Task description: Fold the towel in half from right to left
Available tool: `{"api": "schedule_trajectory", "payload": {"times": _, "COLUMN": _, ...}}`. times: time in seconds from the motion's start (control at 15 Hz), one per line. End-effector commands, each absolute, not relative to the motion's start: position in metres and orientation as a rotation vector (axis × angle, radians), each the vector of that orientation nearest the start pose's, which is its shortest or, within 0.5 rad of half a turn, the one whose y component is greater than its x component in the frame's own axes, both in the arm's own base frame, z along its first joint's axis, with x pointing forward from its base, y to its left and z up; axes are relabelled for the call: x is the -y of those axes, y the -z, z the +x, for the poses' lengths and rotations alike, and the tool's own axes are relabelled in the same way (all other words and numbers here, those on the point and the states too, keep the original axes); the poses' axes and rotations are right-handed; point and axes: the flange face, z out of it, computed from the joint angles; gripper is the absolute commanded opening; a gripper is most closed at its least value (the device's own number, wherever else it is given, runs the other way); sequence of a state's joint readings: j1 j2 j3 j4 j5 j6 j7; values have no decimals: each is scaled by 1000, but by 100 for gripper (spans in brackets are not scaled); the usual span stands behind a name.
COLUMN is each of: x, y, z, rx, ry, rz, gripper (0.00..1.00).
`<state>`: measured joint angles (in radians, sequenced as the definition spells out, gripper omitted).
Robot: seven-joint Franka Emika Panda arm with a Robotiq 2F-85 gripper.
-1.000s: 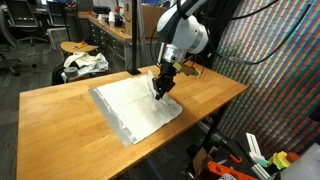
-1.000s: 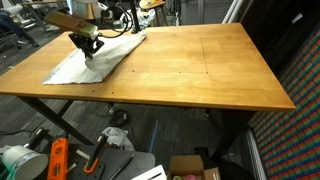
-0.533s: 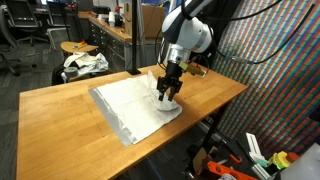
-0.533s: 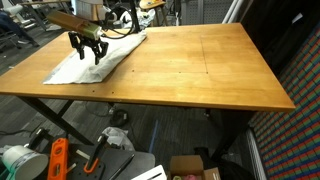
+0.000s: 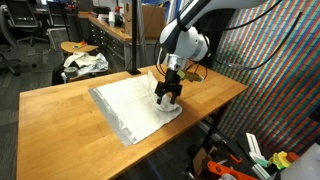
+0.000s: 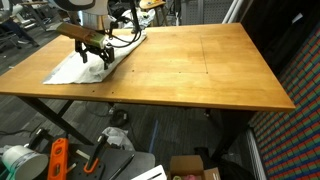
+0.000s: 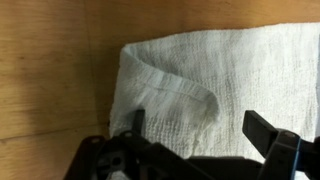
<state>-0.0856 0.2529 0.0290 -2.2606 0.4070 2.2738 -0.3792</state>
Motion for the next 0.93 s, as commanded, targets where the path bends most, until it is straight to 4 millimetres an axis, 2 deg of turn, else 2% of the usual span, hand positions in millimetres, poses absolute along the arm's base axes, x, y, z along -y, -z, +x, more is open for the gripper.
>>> {"api": "schedule_trajectory", "payload": {"times": 0.0, "x": 13, "y": -230, "z": 517, "rx": 34, "ry": -164, "rz": -2835, "gripper": 100}}
{"api": "schedule_trajectory", "payload": {"times": 0.33, "x": 13, "y": -229, "z": 518, "rx": 25, "ry": -72, "rz": -2871, "gripper": 100}}
{"api": "schedule_trajectory", "payload": {"times": 0.87, "x": 11, "y": -236, "z": 497, "rx": 30, "ry": -116, "rz": -2921, "gripper": 100}}
